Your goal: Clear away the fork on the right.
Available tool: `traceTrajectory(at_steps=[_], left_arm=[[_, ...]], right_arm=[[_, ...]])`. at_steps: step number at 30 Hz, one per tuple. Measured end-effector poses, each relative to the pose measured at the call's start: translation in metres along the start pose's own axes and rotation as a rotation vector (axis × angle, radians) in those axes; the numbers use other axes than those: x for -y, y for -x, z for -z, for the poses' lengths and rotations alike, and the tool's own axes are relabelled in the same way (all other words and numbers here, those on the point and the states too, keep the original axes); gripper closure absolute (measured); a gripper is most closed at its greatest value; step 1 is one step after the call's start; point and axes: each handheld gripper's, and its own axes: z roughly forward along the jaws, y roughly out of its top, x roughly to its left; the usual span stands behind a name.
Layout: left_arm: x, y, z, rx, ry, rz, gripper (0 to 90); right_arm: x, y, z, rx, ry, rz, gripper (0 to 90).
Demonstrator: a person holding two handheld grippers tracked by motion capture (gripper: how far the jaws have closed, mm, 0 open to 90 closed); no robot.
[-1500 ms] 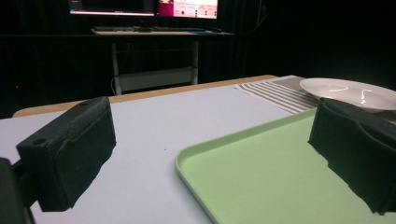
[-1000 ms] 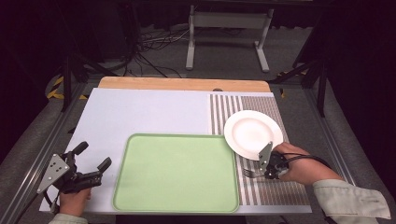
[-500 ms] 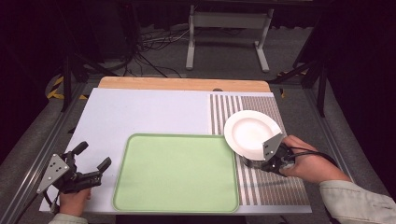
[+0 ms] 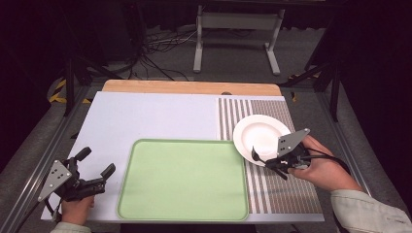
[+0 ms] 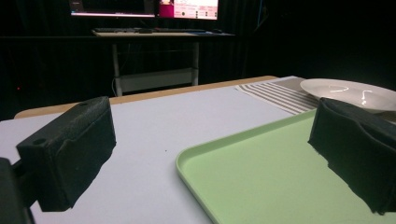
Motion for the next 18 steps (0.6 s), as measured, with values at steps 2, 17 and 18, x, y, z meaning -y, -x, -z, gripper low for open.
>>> traceTrajectory(at_steps=[2,17,18], left_arm=[[0.0,0.0,0.0,0.0,-0.001,-0.001,1.2],[0.0,-0.001,0.001,-0.002,0.004,0.0,1.2],[0.0,-0.001,0.001,-0.002,0.004,0.0,1.2]], right_arm=[[-0.002,0.0,0.0,0.001,0.027,-0.026,85.8],[-0.032,-0.009,-0.004,0.011,0.151,-0.271,85.8],[-0.036,-0.011,-0.004,0.021,0.149,-0.283,85.8]])
